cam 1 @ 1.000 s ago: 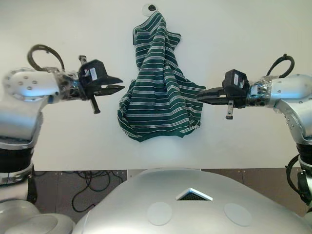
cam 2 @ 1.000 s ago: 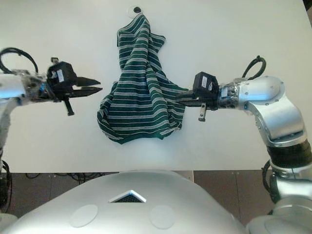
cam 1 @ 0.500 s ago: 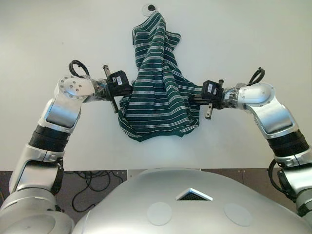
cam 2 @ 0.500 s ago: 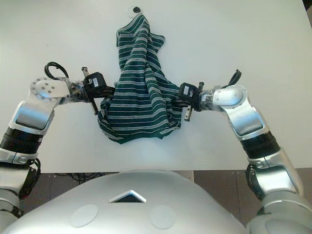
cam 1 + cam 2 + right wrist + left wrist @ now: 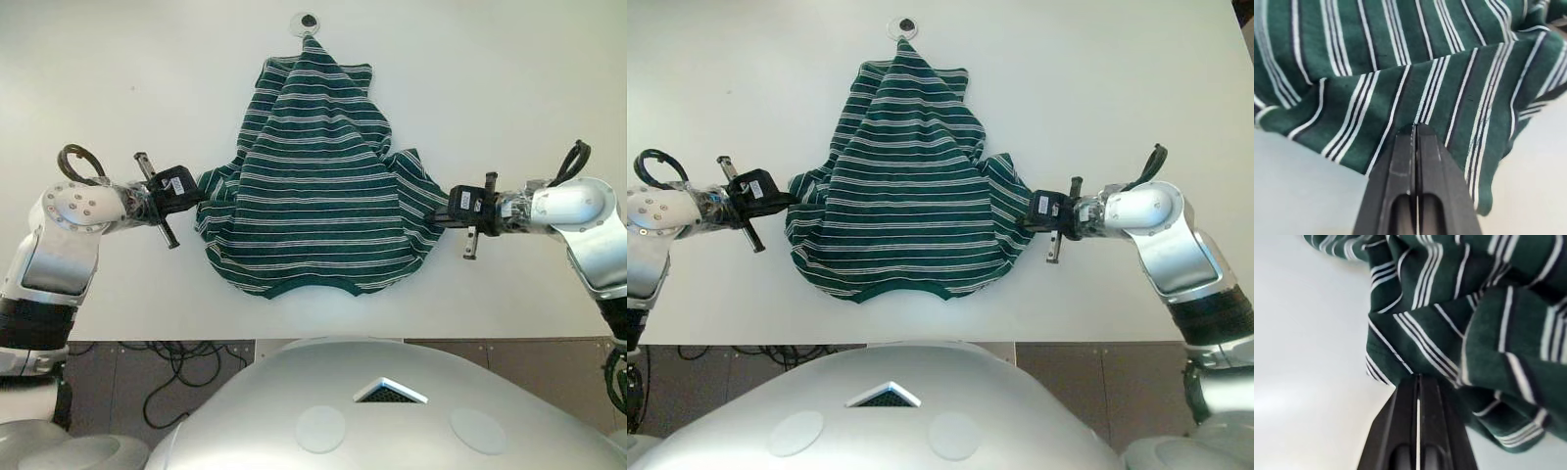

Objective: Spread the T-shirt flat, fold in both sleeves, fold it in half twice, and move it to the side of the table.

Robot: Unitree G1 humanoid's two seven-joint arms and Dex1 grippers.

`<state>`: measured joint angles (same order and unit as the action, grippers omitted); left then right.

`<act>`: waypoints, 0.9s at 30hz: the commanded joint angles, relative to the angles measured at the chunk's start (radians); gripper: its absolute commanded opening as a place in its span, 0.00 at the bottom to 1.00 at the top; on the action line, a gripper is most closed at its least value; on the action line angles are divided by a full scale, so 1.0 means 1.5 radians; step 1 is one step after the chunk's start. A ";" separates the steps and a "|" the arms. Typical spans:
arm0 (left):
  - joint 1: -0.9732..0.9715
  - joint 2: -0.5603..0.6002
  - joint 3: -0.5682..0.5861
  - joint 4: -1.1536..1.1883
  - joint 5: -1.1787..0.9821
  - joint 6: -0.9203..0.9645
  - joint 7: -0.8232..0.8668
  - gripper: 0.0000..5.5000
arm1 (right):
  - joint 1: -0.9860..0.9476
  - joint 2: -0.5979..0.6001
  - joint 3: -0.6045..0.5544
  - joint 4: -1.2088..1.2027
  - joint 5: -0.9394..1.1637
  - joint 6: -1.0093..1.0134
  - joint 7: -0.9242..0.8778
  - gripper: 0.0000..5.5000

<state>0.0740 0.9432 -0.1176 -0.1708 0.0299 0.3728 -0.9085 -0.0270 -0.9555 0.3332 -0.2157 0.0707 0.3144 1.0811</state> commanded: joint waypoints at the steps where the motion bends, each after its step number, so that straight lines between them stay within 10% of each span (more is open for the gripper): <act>1: 0.035 0.003 0.018 -0.027 -0.015 0.031 -0.001 0.01 | 0.051 -0.016 0.024 0.000 -0.011 0.032 0.026 0.00; 10: -0.094 -0.013 0.087 0.006 -0.095 0.057 -0.026 0.01 | -0.062 0.068 -0.074 0.049 0.067 0.049 -0.015 0.00; 19: -0.333 -0.262 -0.032 0.226 -0.036 0.035 0.131 0.01 | -0.496 0.443 -0.073 0.687 -0.019 -0.059 -0.302 0.00; 27: -0.256 -0.273 -0.145 0.250 0.042 0.036 0.119 0.01 | -0.624 0.521 -0.102 0.946 -0.070 -0.198 -0.401 0.00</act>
<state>-0.3658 0.5079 -0.3093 0.1953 0.0639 0.4003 -0.7177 -0.9241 -0.1677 0.1976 1.1449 -0.0106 0.0416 0.5059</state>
